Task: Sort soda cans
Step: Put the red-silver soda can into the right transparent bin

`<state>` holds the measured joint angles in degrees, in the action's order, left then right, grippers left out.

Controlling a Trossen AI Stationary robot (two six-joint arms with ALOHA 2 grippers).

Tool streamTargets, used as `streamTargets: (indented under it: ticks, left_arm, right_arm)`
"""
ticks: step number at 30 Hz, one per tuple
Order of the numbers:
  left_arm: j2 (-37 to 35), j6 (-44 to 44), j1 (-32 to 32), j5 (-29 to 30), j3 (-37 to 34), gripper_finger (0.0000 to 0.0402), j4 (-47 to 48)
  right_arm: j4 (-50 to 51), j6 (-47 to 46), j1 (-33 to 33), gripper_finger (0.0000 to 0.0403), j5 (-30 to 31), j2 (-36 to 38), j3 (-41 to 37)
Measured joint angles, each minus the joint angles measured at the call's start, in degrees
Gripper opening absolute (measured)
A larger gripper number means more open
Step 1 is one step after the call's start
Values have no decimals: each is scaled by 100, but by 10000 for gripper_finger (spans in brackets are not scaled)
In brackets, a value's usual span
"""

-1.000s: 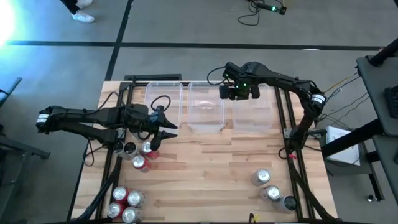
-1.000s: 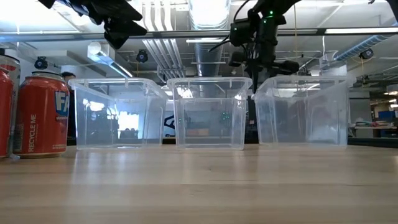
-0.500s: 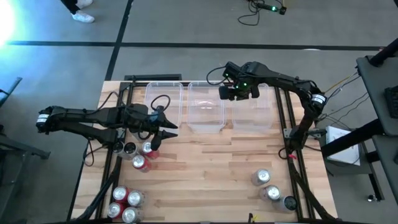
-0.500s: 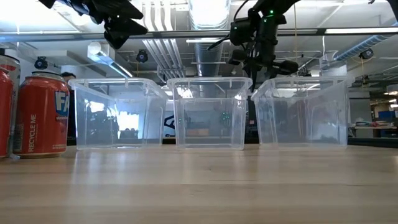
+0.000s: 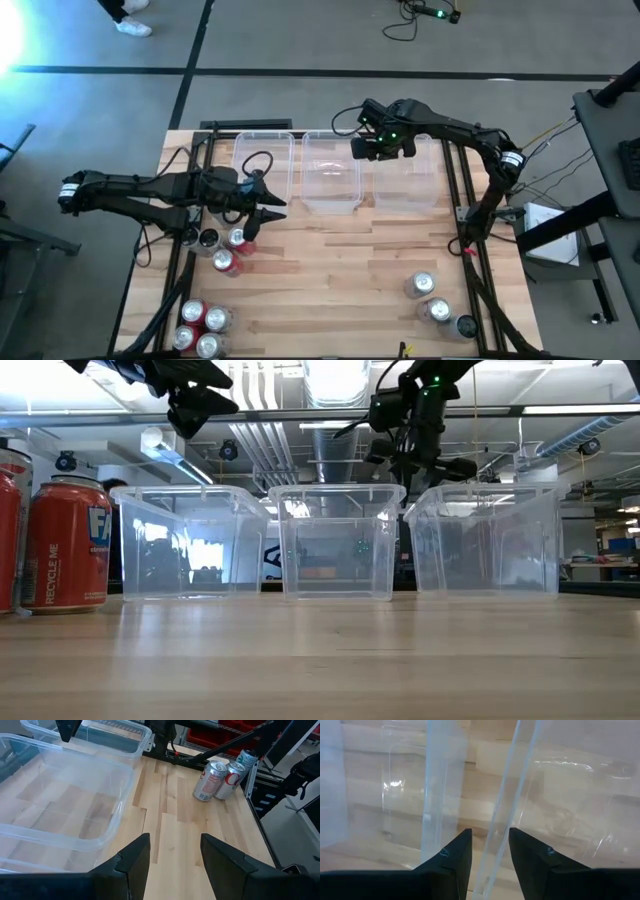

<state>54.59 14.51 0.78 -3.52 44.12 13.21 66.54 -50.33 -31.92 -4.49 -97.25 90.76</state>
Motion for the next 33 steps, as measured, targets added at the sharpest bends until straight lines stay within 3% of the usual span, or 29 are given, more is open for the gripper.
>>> streamTargets:
  ticks: [5, 22, 25, 29, 33]
  left_arm:
    - [0, 1, 2, 3, 0, 160, -31]
    - [0, -110, 7, 362, 0, 160, -35]
    - [0, -251, 7, 514, 0, 160, -57]
    - [0, -266, 6, 585, 0, 160, -52]
    - [0, -386, 0, 585, 0, 160, 12]
  right_arm:
    - [-212, -260, 0, 112, -9, 0, 0]
    - [112, 817, 78, 123, 491, 709, 739]
    - [-259, 1687, -8, 124, 886, 693, 808]
    - [648, 1954, -228, 108, 2012, 708, 826]
    - [1394, 1939, -376, 84, 2604, 795, 752]
